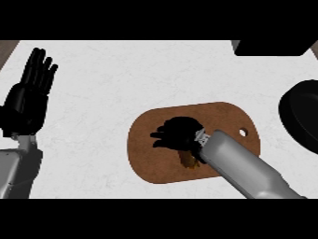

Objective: Pick the sweet potato from the cutting board and place it in the pot

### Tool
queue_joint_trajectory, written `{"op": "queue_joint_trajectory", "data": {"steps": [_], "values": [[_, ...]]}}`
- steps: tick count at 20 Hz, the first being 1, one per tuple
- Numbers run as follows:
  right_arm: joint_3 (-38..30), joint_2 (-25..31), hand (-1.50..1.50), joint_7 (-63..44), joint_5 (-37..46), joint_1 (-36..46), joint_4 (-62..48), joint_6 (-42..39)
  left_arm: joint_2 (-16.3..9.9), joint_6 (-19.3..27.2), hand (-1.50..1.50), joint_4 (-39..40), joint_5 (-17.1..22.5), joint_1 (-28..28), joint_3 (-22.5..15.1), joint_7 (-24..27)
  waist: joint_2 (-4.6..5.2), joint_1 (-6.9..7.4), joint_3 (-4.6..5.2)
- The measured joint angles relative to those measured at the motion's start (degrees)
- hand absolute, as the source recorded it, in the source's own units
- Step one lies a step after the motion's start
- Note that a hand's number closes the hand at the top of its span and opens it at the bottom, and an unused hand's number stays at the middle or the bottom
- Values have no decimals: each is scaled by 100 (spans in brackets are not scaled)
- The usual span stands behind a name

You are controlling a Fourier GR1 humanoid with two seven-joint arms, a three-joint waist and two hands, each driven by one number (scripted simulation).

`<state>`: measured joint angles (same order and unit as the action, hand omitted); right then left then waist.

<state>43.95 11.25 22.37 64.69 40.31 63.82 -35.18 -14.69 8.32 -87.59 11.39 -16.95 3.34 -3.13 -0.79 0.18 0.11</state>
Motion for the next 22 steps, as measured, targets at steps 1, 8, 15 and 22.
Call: {"op": "queue_joint_trajectory", "data": {"steps": [1, 8, 15, 22], "values": [[13, 0, 150, 80, 39, 24, 0, 52, -13, -41, 0, 28, 16, 15, 18, 11, -4, 1, 0], [100, -14, 150, 387, 373, -85, 51, 543, -12, -93, 0, 17, -46, 106, 65, 115, -41, 1, 3], [-112, -223, 150, 248, 657, -302, 348, 853, 133, -8, 0, 33, -171, 43, 8, 79, -10, -30, 0], [-1964, -925, 150, -2390, 338, -561, 370, 1547, 116, 11, 0, -6, -165, 180, 71, 107, 25, -175, -24]]}}
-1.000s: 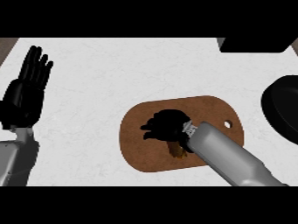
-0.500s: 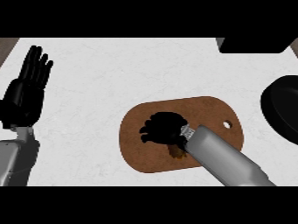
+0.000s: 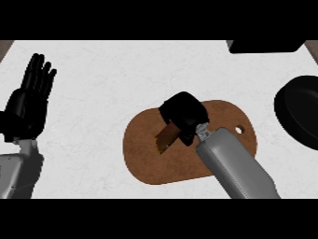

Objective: Pick the sweet potato from the cutting board and place it in the pot

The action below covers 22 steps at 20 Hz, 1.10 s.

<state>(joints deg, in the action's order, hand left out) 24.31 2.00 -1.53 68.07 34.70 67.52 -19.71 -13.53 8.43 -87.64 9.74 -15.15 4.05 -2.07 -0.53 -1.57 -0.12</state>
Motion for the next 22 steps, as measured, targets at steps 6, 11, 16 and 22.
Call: {"op": "queue_joint_trajectory", "data": {"steps": [6, 11, 16, 22], "values": [[-677, -152, 150, -2404, -107, 177, 526, 1207, -6, -43, 0, -15, 11, -56, -33, -55, -13, 137, 6], [-795, -185, 150, -4307, 461, 710, 1034, 1718, 12, -40, 0, -16, 2, -98, -54, -100, -16, 153, 16], [-746, -141, 150, -5438, 1373, 925, 1724, 1768, -1, -63, 0, 12, 9, -39, 7, -33, -5, 104, 18], [-1140, 308, 150, -5644, 1766, 590, 2944, 1415, -6, -83, 0, 43, 10, -56, 63, -30, 11, 64, 16]]}}
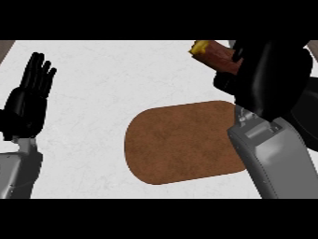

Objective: Pick the sweet potato from the cutting board and place it in the pot

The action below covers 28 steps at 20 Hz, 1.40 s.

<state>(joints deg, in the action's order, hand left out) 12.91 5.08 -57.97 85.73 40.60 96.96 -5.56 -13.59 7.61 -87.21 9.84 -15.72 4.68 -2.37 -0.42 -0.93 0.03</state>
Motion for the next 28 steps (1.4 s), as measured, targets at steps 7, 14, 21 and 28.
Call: {"op": "queue_joint_trajectory", "data": {"steps": [7, 14, 21, 28], "values": [[-1046, 859, 150, 451, -625, -958, 1012, -540, 98, 45, 0, -113, -109, 110, -70, 30, 17, 2, -4], [-2512, 1622, 150, 1471, -1658, -2030, 1287, -203, 122, 11, 0, -18, -149, 28, -35, 64, 34, 15, -6], [-3429, 2002, 150, 2682, -2477, -2499, 460, 455, 165, -73, 0, -49, -157, 59, 2, 68, 40, 72, -6], [-3874, 2358, 150, 3624, -2765, -2432, -1020, 1107, 162, -147, 0, -88, -158, 10, 60, -31, 48, 108, -7]]}}
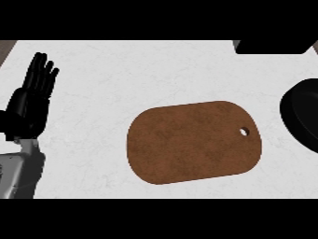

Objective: Pick the sweet potato from the cutting board and place it in the pot

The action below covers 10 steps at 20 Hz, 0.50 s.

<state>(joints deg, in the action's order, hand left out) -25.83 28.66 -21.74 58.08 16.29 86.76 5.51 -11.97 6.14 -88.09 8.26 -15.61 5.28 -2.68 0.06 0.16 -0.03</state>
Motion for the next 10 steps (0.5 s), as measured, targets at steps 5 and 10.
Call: {"op": "queue_joint_trajectory", "data": {"steps": [5, 10], "values": [[-208, 69, -150, 312, -377, 187, -1089, -52, 3, -33, 0, -148, 0, 98, 6, -25, 7, 28, -1], [-420, 66, -150, 802, -1030, 473, -2032, -250, 6, -55, 0, -143, -7, 40, 6, -78, 9, 32, -3]]}}
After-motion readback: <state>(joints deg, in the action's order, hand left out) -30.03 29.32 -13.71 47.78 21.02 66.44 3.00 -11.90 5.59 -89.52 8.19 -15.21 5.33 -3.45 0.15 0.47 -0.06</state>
